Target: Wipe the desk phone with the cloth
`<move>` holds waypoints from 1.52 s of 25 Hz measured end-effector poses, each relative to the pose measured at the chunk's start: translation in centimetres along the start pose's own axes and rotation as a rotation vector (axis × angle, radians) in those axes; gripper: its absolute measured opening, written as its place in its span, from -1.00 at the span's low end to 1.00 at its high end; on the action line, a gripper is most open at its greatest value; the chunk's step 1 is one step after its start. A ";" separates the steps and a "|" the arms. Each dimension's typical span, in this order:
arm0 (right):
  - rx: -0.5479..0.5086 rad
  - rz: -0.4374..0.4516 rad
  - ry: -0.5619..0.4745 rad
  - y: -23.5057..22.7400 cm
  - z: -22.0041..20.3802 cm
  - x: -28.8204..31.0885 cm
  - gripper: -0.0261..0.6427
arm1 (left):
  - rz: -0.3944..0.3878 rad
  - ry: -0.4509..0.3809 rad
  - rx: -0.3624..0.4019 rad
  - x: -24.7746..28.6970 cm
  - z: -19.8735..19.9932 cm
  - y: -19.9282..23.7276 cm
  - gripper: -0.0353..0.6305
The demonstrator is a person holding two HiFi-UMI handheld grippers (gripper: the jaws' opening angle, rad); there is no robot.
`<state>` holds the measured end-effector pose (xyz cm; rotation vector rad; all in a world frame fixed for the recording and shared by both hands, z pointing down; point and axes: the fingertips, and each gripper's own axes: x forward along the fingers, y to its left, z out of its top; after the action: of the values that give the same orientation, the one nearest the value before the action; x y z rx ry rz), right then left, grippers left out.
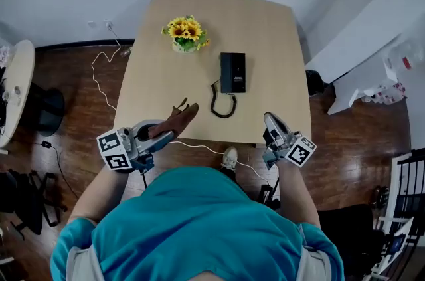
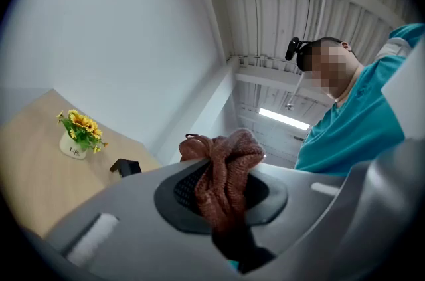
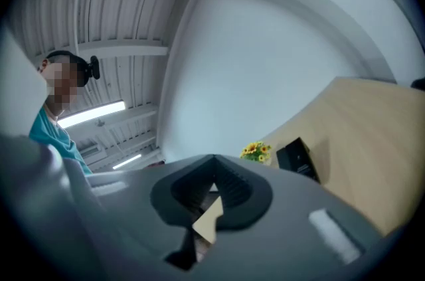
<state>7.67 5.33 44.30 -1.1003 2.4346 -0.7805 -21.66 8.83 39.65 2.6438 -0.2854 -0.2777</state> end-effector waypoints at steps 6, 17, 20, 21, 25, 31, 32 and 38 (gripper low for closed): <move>-0.064 0.004 0.004 9.5 -2.4 -2.8 -0.92 | -0.006 -0.025 -0.026 -6.6 -0.1 -4.5 -0.68; -0.162 0.134 0.052 17.9 -3.3 -12.2 -0.92 | 0.193 -0.091 -0.032 -5.3 -7.5 -15.4 -0.68; -0.147 0.165 0.096 19.7 -5.3 -17.0 -0.92 | 0.294 -0.087 -0.058 -3.3 -12.0 -19.4 -0.68; -0.148 0.168 0.114 20.1 -6.0 -18.5 -0.92 | 0.320 -0.076 -0.054 -2.6 -13.2 -20.6 -0.68; -0.117 0.160 0.163 20.8 -8.4 -23.5 -0.92 | 0.384 -0.023 -0.021 -1.8 -15.7 -24.7 -0.68; -0.108 0.122 0.192 22.1 -10.4 -26.3 -0.92 | 0.400 -0.049 -0.038 -2.6 -16.4 -27.5 -0.68; -0.114 0.124 0.187 22.5 -10.6 -26.5 -0.92 | 0.397 -0.054 -0.038 -2.8 -16.6 -27.7 -0.68; -0.223 0.099 0.225 24.7 -13.5 -26.3 -0.92 | 0.376 -0.059 -0.014 -4.4 -16.3 -27.8 -0.68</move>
<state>3.21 43.56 42.17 -1.0048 2.7983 -0.6437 -17.66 41.04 41.49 2.5057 -0.7838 -0.2309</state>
